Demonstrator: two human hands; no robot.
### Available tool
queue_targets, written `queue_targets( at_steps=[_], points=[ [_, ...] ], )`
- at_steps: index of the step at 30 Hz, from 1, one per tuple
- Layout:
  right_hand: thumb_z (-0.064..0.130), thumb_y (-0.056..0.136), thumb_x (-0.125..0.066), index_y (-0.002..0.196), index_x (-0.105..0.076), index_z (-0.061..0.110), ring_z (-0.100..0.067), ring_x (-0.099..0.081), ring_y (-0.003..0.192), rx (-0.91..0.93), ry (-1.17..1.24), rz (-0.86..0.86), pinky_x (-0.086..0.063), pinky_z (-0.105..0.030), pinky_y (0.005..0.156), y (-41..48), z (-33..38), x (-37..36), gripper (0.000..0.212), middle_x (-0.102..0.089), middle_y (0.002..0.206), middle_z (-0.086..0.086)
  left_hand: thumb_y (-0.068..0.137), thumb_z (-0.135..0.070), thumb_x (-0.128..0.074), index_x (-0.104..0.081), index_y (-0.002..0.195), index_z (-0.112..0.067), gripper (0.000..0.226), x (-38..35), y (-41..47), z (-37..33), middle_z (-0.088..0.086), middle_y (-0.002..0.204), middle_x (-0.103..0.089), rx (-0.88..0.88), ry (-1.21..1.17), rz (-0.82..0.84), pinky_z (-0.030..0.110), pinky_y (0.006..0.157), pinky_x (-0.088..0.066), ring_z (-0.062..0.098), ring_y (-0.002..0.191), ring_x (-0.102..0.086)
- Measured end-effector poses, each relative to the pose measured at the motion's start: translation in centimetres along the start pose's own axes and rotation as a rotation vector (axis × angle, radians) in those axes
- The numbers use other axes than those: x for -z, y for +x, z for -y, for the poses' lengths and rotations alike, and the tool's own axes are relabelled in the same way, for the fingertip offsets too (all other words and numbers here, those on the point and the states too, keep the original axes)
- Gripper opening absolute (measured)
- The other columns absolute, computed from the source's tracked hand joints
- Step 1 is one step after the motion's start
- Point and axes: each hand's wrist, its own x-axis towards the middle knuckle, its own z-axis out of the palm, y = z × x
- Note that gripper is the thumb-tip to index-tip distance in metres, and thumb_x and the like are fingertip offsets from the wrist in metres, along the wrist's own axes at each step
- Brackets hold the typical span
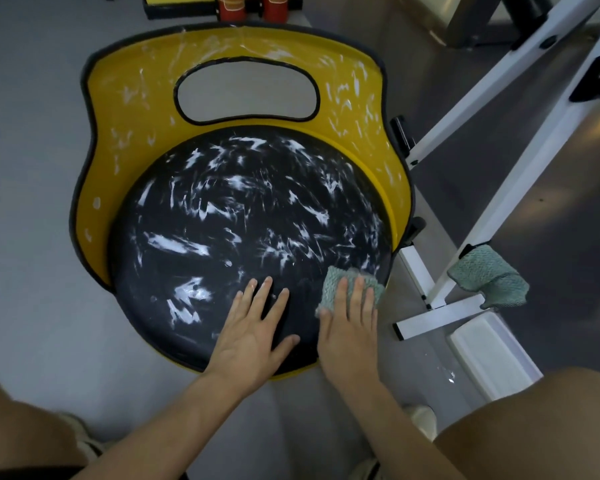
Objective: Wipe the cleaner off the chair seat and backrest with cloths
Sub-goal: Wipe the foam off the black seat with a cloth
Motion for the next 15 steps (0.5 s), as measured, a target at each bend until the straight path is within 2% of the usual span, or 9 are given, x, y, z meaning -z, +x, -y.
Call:
queue_targets(
  at_steps=[1,3,5,6,8,10,13,15],
  points=[
    [0.042,0.102,-0.021,0.159,-0.014,0.01,-0.038,-0.013,0.153,0.002,0.004,0.025,-0.023,-0.055,0.121,-1.6,0.5,-0.4,0.066,-0.016,0.165,-0.018,0.083,-0.073,0.001,0.001,0.161,-0.03,0.089,-0.1,0.3,0.0,0.002,0.167,0.016,0.006,-0.003,-0.008,0.036,0.119,0.018,0.022,0.152,0.022],
    [0.041,0.103,-0.026,0.157,-0.027,0.008,-0.039,-0.024,0.15,0.03,0.011,0.048,-0.032,-0.055,0.117,-4.0,1.0,-1.1,0.064,-0.023,0.163,-0.017,0.089,-0.07,-0.004,-0.008,0.161,-0.028,0.083,-0.3,0.7,0.2,0.006,0.169,0.005,0.007,-0.009,-0.034,0.04,0.123,0.009,0.024,0.154,0.013],
    [0.048,0.106,-0.016,0.158,-0.027,0.014,-0.036,-0.028,0.149,0.061,0.016,0.085,-0.035,-0.055,0.114,-3.2,0.1,-0.6,0.063,-0.024,0.164,-0.013,0.093,-0.067,-0.008,-0.014,0.161,-0.028,0.079,-0.5,0.9,0.5,0.007,0.169,-0.003,-0.003,0.004,-0.039,0.042,0.124,0.003,0.025,0.155,0.006],
    [0.051,0.105,-0.009,0.16,-0.022,0.018,-0.034,-0.024,0.151,0.065,0.001,0.093,-0.032,-0.057,0.114,-1.7,-0.6,0.1,0.066,-0.02,0.165,-0.01,0.093,-0.066,-0.007,-0.015,0.161,-0.029,0.078,-0.5,0.9,0.7,0.007,0.169,-0.003,-0.005,0.015,-0.038,0.042,0.124,0.003,0.025,0.155,0.005],
    [0.061,0.099,-0.002,0.161,-0.002,0.029,-0.028,-0.002,0.155,0.078,-0.037,0.093,-0.017,-0.06,0.12,1.4,-2.3,1.5,0.069,0.001,0.168,-0.001,0.092,-0.068,-0.007,-0.014,0.161,-0.031,0.079,-0.4,0.8,1.0,0.005,0.169,-0.001,-0.008,0.016,-0.045,0.042,0.124,0.004,0.025,0.155,0.005],
    [0.067,0.094,0.001,0.159,0.009,0.036,-0.021,0.016,0.154,0.087,-0.018,0.118,-0.004,-0.058,0.121,2.9,-3.3,2.4,0.073,0.016,0.166,0.007,0.09,-0.069,-0.006,-0.012,0.161,-0.033,0.08,-0.3,0.5,1.6,0.003,0.168,0.002,-0.001,0.009,-0.021,0.041,0.124,0.008,0.025,0.155,0.007],
    [0.078,0.089,-0.003,0.156,0.02,0.035,-0.017,0.029,0.149,0.067,0.015,0.139,0.007,-0.046,0.12,0.7,-2.8,2.4,0.082,0.031,0.161,0.008,0.09,-0.07,-0.01,-0.018,0.16,-0.033,0.079,-0.2,0.7,2.0,0.005,0.169,-0.004,0.023,-0.018,-0.03,0.043,0.125,0.004,0.027,0.155,0.003],
    [0.082,0.086,0.001,0.154,0.024,0.033,-0.019,0.03,0.148,0.019,0.063,0.144,0.008,-0.042,0.12,-2.3,-1.6,1.3,0.087,0.033,0.161,0.005,0.091,-0.07,-0.011,-0.019,0.16,-0.032,0.079,-0.2,0.9,2.0,0.005,0.169,-0.004,0.032,-0.03,-0.03,0.044,0.125,0.003,0.027,0.155,0.003]
  ],
)
